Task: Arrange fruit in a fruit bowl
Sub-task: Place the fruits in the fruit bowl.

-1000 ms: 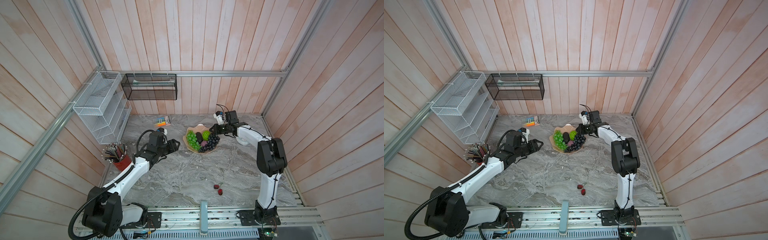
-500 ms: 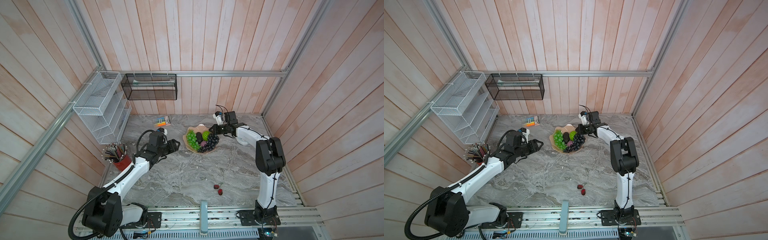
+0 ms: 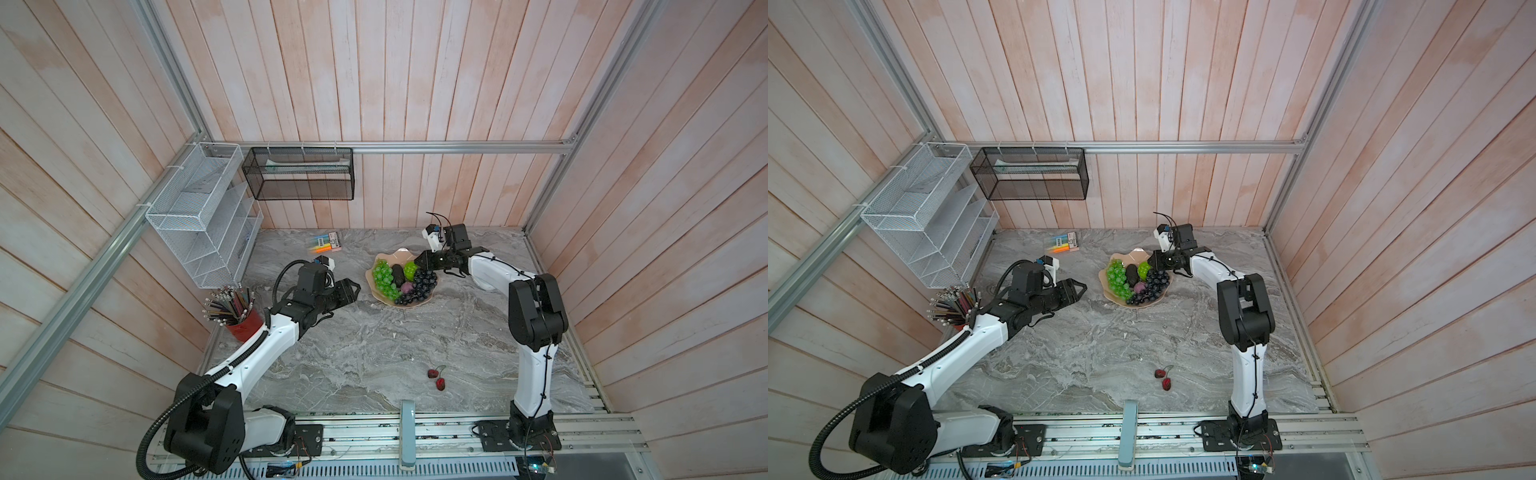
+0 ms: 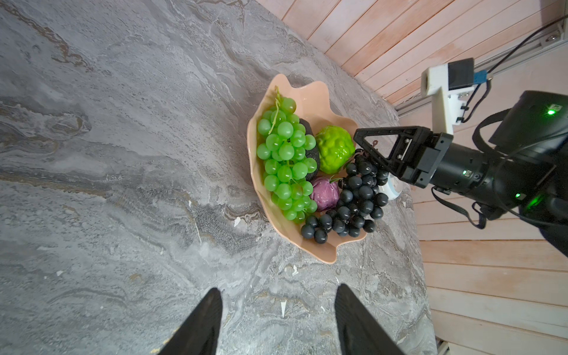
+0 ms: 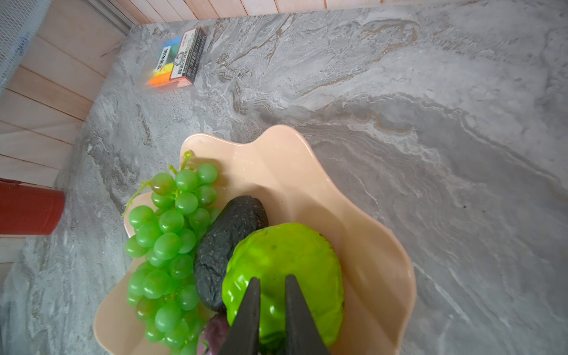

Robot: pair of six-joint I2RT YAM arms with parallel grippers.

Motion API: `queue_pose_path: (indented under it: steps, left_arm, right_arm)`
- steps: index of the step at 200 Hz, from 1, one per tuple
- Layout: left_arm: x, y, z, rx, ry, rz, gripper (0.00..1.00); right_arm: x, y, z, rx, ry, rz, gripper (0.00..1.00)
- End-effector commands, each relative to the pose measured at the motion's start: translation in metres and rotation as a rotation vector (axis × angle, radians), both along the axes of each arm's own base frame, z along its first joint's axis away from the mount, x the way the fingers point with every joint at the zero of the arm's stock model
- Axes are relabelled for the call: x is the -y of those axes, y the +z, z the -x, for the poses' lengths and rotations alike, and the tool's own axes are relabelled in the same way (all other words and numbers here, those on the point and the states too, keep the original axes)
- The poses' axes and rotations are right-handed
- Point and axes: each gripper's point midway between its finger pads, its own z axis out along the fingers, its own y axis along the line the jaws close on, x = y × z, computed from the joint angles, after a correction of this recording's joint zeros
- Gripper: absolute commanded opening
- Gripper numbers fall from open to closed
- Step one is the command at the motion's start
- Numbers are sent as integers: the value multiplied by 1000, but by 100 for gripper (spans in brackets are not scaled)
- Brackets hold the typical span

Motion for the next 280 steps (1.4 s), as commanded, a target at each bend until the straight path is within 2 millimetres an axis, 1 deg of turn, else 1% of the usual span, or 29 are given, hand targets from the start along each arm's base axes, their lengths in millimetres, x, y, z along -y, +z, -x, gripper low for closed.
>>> queue_pose_path:
  steps: [1, 21, 47, 60, 83, 109, 126, 154, 179, 190, 199, 208, 222, 232, 242, 250, 255, 263, 268, 280]
  left_arm:
    - [0, 13, -5, 27, -5, 2, 62]
    - [0, 13, -5, 21, -8, -2, 63]
    - [0, 9, -2, 2, -13, -12, 66]
    - [-1, 7, -1, -7, -14, -21, 67]
    - [-3, 3, 0, -26, -8, -32, 69]
    - [-2, 2, -1, -32, -6, -29, 70]
    - [-2, 1, -1, -38, -7, -31, 70]
    - [-1, 1, -2, -47, -17, -37, 68]
    - [-5, 3, -6, -31, 3, -64, 68]
    - [-10, 6, -11, -10, 22, -87, 69]
    - [-15, 10, -17, 11, 44, -113, 73]
    - [-21, 13, -24, 30, 66, -139, 75]
    - [-36, 22, -38, 58, 103, -141, 76]
    - [-47, 31, -47, 111, 116, -145, 76]
    - [-58, 45, -54, 200, 135, -197, 87]
    - [-67, 55, -57, 273, 153, -258, 92]
    - [-74, 60, -59, 314, 173, -292, 93]
    - [-84, 66, -59, 366, 191, -331, 94]
    - [-89, 69, -59, 400, 201, -350, 99]
    - [-106, 64, -56, 449, 234, -406, 100]
  right_arm:
    - [1, 22, -3, 47, -5, 24, 24]
    - [2, 33, -3, 67, -7, 29, 28]
    - [5, 52, -1, 106, -16, 44, 40]
    - [6, 61, 0, 125, -20, 46, 43]
    - [8, 70, 4, 147, -27, 53, 51]
    - [14, 73, 7, 159, -39, 72, 52]
    - [18, 78, 14, 172, -50, 81, 52]
    - [33, 95, 29, 229, -108, 88, 51]
    - [59, 105, 47, 299, -202, 119, 52]
    - [73, 106, 55, 330, -255, 143, 57]
    - [88, 110, 60, 367, -302, 165, 61]
    - [104, 114, 65, 393, -352, 175, 69]
    - [130, 124, 70, 423, -419, 160, 80]
    - [152, 131, 71, 437, -469, 135, 86]
    - [178, 137, 72, 450, -540, 121, 94]
    - [198, 142, 74, 481, -598, 119, 96]
    - [207, 148, 77, 519, -617, 119, 98]
    - [217, 153, 84, 593, -625, 124, 98]
    - [220, 158, 89, 648, -628, 130, 98]
    - [227, 167, 104, 781, -644, 151, 98]
